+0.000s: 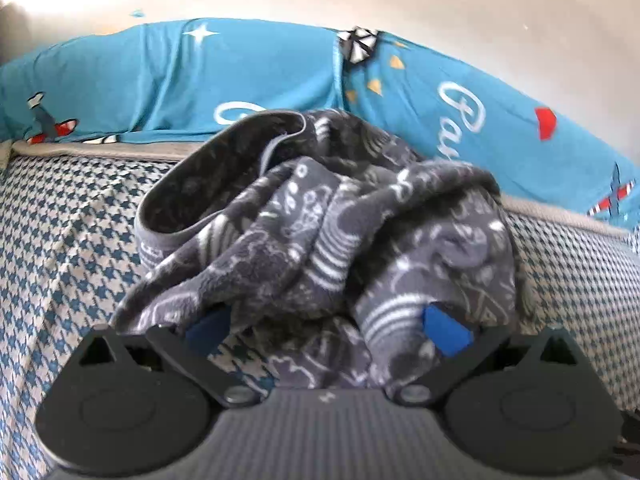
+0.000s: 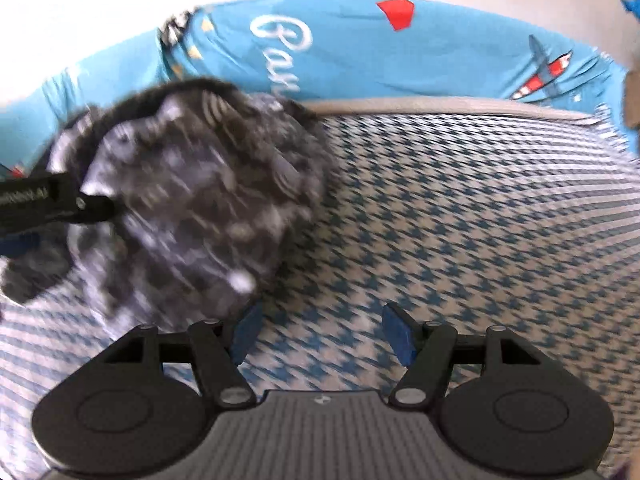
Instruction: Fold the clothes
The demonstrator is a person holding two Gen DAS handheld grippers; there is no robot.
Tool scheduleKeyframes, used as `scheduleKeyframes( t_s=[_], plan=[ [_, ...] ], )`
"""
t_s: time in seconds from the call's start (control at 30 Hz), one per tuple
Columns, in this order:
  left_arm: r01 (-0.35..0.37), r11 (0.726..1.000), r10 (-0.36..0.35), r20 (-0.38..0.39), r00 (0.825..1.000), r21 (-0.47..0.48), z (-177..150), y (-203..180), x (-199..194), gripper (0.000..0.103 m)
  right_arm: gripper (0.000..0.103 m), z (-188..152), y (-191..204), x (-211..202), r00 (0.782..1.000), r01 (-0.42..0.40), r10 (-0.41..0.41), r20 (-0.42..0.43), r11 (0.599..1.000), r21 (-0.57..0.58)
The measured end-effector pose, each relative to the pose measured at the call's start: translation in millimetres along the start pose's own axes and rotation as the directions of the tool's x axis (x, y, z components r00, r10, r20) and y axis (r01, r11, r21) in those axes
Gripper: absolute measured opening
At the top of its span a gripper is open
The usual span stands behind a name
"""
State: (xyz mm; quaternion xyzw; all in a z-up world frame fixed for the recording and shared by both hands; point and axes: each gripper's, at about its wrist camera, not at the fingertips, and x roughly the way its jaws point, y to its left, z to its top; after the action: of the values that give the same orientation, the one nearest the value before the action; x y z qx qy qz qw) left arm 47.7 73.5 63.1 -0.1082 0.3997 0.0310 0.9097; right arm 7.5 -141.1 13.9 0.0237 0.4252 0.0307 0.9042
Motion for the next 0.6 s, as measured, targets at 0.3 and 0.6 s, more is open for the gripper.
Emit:
scheduleKeyframes(
  t_s=[0.3,0.6],
  plan=[
    [-0.105,0.994,0.106,0.033,0.994,-0.042,0,25,-2,0.103,0.065,8,8,-4,0.978,-0.191,0.190,0.087,0.982,-0.006],
    [-0.158,0.983,0.161,0.023,0.987,-0.098,3,48,6,0.103,0.065,25,23,11,0.926,-0.350,0.344,0.153,0.937,0.008]
  ],
)
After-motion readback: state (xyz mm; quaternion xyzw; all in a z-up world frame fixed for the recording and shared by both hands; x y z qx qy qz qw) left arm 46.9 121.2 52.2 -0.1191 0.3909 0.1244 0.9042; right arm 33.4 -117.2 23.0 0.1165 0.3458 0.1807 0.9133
